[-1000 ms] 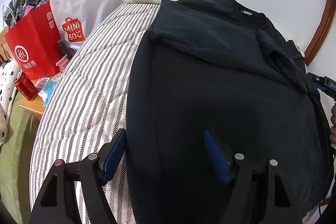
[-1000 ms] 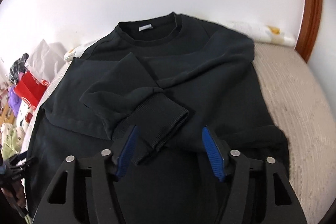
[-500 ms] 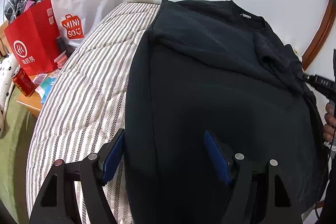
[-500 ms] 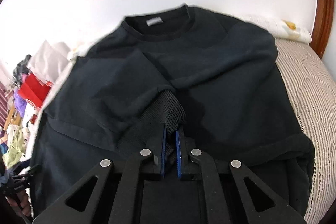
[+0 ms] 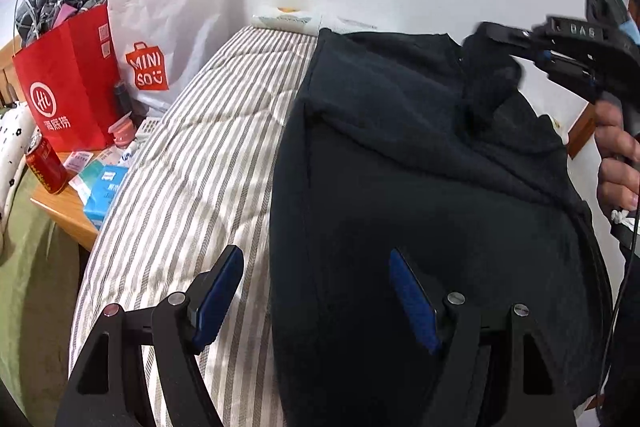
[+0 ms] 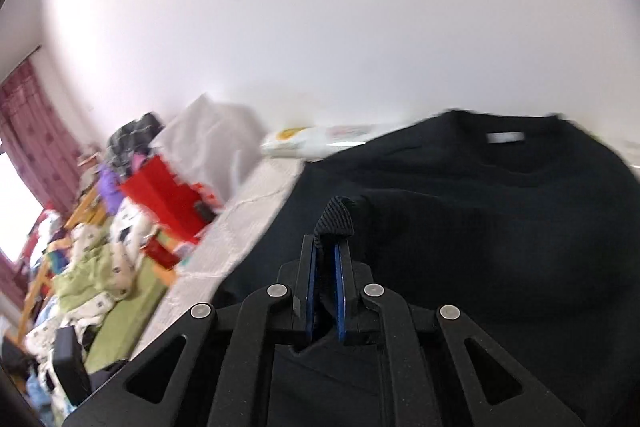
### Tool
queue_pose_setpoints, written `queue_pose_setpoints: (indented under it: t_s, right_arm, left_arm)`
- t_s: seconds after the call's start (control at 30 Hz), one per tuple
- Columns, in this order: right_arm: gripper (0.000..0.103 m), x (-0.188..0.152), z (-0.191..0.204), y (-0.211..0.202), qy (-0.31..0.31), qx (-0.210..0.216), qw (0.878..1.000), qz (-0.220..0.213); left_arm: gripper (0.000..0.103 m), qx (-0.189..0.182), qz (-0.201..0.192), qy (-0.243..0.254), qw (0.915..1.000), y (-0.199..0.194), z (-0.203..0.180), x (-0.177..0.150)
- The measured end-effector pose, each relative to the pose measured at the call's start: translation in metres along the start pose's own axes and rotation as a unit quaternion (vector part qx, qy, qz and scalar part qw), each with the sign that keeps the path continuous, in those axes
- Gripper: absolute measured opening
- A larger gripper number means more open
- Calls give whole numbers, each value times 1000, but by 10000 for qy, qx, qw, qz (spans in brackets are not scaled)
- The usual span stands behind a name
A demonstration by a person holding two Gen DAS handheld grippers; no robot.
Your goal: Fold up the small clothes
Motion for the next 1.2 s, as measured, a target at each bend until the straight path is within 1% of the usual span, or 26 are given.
queue_pose_setpoints:
  t_s: [0.07,0.1,0.13,0.17,0.2,0.3,0.43,0.53,0.63,0.73,0.77,0.87,0.93,0.97,1.03,1.07,1.1,1.17,1.2]
  right_arm:
    - [16,3,7,-4,-123,193,9997,-75]
    - [18,3,7,-12,-268,134,9993,-225]
    - [24,1,7,-18,-357,30,9989,-302]
    - [32,-1,0,-26,-442,-192,9981,-372]
    - [35,-3,-5,-31,-445,-288,9978,-387]
    - [37,-18,-45,-49,-386,-750,9961,-278]
    - [37,-45,-98,-70,-347,-1516,9878,-86]
    - [37,-65,-138,-89,-123,-1866,9823,57]
    - [37,-78,-170,-110,110,-2164,9762,85]
    - [37,-94,-198,-132,334,-2426,9695,61]
    - [37,-99,-206,-139,440,-2493,9674,50]
    - [37,-111,-222,-151,674,-2598,9633,36]
    - [37,-117,-228,-155,773,-2656,9610,30]
    - [37,-121,-233,-156,837,-2679,9598,47]
    - [37,-125,-239,-154,930,-2670,9591,102]
    - [37,-126,-243,-152,982,-2661,9588,152]
    - [37,-124,-243,-149,1001,-2667,9584,167]
    - [37,-120,-244,-145,1021,-2664,9583,127]
    - [37,-116,-244,-144,1019,-2649,9589,68]
  left_arm:
    - [73,-6,-11,26,10000,1,-4,8]
    - [73,-4,-41,46,10000,2,-7,13]
    - [73,-16,-92,81,9999,2,-10,19]
    - [73,-36,-126,114,9998,3,-13,23]
    - [73,-67,-173,159,9997,4,-17,30]
    - [73,-129,-268,271,9992,10,-30,49]
    - [71,-237,-374,345,9984,25,-47,77]
    - [68,-325,-421,465,9975,38,-61,95]
    - [58,-337,-457,501,9971,52,-68,110]
    - [55,-348,-372,519,9974,73,-72,122]
    - [52,-317,-337,547,9974,79,-74,124]
    - [48,-266,-171,490,9983,100,-72,128]
    - [41,-350,13,386,9986,113,-70,129]
    - [36,-389,37,386,9985,117,-70,129]
    - [24,-399,-51,423,9983,118,-74,129]
    - [15,-333,-87,483,9982,117,-77,129]
    - [9,-125,-221,630,9977,113,-82,129]
    - [8,78,-440,851,9954,100,-89,131]
    - [7,128,-569,816,9950,90,-88,133]
Point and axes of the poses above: each gripper's, at about its wrist camera, not at the fingertips, and y roughly the way its jaws point, z to its left, x to its top, the point moved 1 cm from there along y, roughly the way its jaws point
